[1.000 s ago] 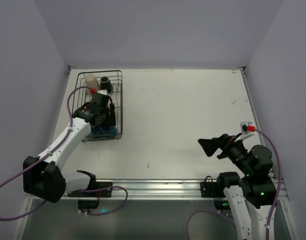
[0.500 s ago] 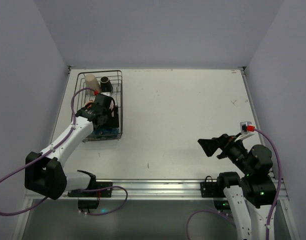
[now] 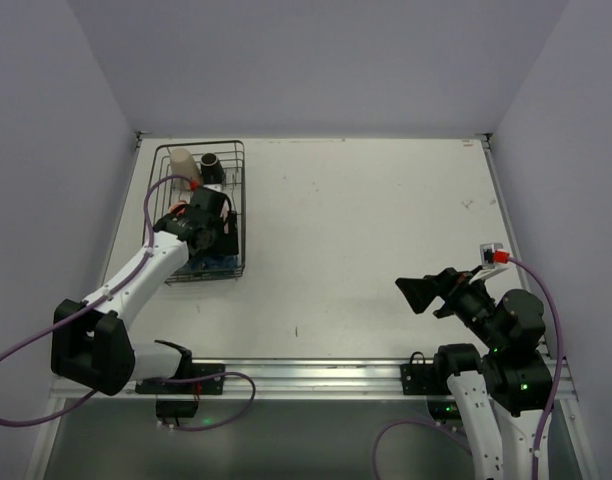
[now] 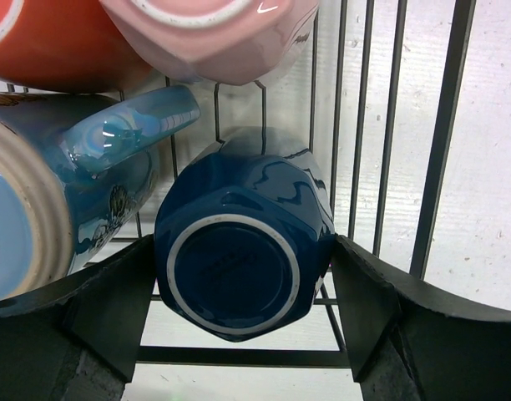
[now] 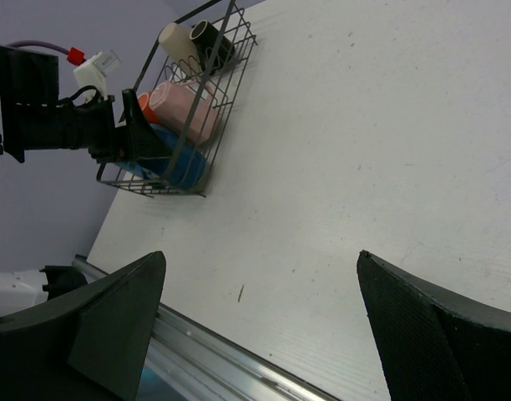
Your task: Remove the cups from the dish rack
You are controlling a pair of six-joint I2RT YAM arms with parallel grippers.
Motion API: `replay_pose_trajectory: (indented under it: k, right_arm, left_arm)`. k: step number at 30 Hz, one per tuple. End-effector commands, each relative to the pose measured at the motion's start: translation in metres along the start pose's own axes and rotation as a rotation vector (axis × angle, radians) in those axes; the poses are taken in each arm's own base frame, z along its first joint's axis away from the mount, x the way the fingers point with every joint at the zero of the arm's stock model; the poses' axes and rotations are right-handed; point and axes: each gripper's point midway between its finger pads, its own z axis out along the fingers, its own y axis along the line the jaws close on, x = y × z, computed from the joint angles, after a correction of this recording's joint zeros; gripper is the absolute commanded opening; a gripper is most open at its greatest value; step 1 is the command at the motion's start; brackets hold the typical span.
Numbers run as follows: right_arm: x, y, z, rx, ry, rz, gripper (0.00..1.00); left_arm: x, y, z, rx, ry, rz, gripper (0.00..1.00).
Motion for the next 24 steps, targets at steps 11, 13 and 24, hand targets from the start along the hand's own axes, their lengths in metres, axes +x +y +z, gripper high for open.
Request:
replay_pose_trajectory:
  k: [11, 13, 24]
  right_arm:
    - [-0.001, 0.003, 0.002, -0.018, 0.008, -0.009, 0.99]
    - [-0.001, 0.003, 0.002, -0.019, 0.010, -0.009, 0.99]
    - [0.000, 0.002, 0.003, -0.019, 0.012, -0.009, 0.99]
  left_arm:
    - [0.011, -0.002, 0.016, -0.024, 0.045, -0.013, 0.53]
    - [0.010, -0.002, 0.015, -0.028, 0.038, -0.020, 0.49]
    - [0.006, -0.001, 0.011, -0.032, 0.022, -0.045, 0.00]
